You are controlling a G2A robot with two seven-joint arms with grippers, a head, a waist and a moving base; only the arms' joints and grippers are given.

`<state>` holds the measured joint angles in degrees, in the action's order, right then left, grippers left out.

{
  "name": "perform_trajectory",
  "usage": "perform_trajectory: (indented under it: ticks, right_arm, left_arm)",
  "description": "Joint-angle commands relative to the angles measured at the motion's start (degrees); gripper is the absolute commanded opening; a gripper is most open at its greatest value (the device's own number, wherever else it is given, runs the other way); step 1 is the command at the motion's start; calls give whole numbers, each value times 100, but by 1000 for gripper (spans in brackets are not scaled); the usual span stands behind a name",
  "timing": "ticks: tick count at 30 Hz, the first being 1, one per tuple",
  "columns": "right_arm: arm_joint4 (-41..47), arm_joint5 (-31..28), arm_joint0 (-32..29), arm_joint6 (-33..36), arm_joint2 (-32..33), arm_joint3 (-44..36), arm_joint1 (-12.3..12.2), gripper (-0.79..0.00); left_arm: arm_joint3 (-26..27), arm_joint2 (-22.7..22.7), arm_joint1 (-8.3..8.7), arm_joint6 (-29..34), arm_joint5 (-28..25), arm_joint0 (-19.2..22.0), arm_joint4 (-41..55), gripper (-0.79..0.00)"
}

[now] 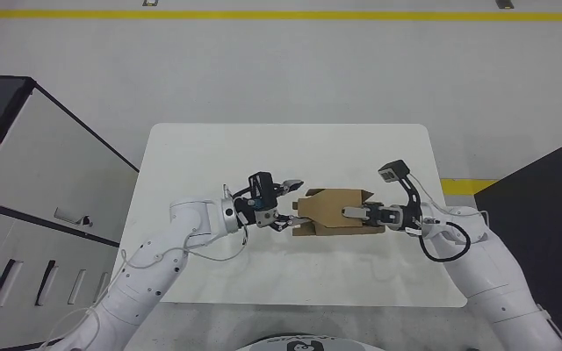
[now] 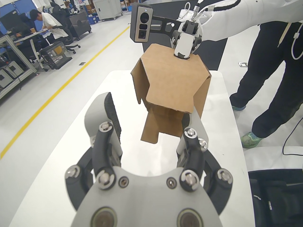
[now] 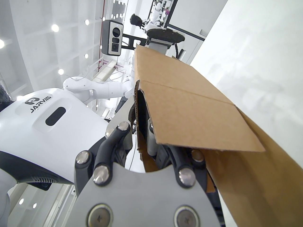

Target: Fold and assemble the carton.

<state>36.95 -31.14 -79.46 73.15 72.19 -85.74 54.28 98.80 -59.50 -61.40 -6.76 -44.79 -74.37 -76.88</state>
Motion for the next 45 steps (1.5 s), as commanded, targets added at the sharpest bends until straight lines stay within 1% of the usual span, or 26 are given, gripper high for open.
perform_trajectory:
  ticks: [1, 8, 14, 24, 36, 45]
  right_arm:
    - [10, -26, 3, -26, -7, 18, -13, -785]
    - [87, -46, 14, -46, -60, 34, -53, -785]
    - [221, -9, -10, -9, -128, -49, -85, -785]
    - [295, 91, -36, 92, -213, -201, -157, -785]
    - [346, 198, -42, 199, -306, -403, -259, -785]
    - [367, 255, -23, 256, -426, -495, -325, -785]
  left_arm:
    - [7, -52, 7, -24, 57, -24, 14, -228]
    - [54, -203, 23, -150, 281, -107, -6, -215]
    - [31, -221, 18, -263, 353, -113, -21, -206]
    - [-31, -250, -1, -603, 617, -115, -143, -231]
    - [25, -306, -4, -724, 865, -189, -351, -262]
    - [74, -275, -12, -734, 829, -196, -406, -259]
